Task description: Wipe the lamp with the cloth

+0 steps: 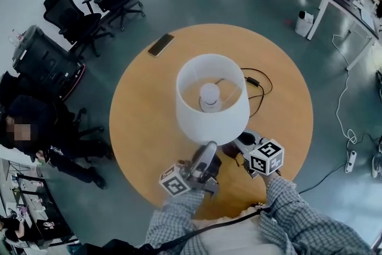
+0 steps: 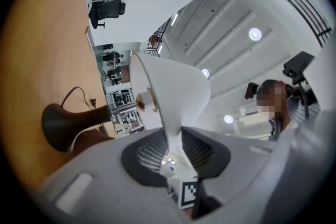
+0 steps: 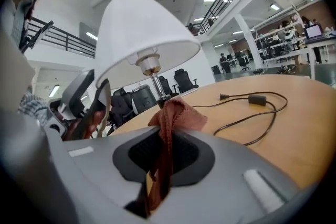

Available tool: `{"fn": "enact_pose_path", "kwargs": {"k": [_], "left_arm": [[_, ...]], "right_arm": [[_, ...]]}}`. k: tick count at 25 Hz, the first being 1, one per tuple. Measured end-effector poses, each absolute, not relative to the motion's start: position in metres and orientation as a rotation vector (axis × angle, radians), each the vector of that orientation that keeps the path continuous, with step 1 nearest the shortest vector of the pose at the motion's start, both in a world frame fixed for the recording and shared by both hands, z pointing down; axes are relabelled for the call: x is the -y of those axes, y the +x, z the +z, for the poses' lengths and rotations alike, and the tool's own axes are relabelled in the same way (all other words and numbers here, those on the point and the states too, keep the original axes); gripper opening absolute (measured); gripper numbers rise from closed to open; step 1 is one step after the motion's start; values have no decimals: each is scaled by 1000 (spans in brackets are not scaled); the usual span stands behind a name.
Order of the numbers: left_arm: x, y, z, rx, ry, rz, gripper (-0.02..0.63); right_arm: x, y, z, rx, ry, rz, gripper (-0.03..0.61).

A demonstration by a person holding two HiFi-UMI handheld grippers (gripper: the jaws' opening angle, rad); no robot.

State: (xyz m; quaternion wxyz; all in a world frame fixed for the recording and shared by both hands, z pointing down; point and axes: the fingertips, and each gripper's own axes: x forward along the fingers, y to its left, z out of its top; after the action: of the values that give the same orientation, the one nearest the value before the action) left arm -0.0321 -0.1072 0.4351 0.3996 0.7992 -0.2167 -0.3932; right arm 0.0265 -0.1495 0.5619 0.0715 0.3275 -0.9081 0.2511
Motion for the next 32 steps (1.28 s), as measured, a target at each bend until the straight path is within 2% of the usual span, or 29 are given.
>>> {"fn": "enact_pose_path", "kwargs": {"k": [10, 13, 20, 24, 31, 32], "left_arm": [[109, -32, 436, 550, 2035, -993, 87], [110, -32, 435, 558, 2035, -992, 89], [104, -31, 438, 563, 2041, -949, 103], [84, -33, 452, 599, 2053, -870, 109], [48, -46, 500, 716, 2013, -737, 107], [46, -45, 505, 737, 2028, -703, 84]], "right_arm": [[101, 156, 527, 2486, 1195, 520, 37], [89, 139, 557, 2410, 1087, 524, 37], [58, 47, 628, 2369, 776, 601, 38], [51, 29, 648, 2314, 717, 608, 45], [49, 26, 649, 2344, 690, 682, 102], [49, 25, 649, 2347, 686, 695, 120]]}}
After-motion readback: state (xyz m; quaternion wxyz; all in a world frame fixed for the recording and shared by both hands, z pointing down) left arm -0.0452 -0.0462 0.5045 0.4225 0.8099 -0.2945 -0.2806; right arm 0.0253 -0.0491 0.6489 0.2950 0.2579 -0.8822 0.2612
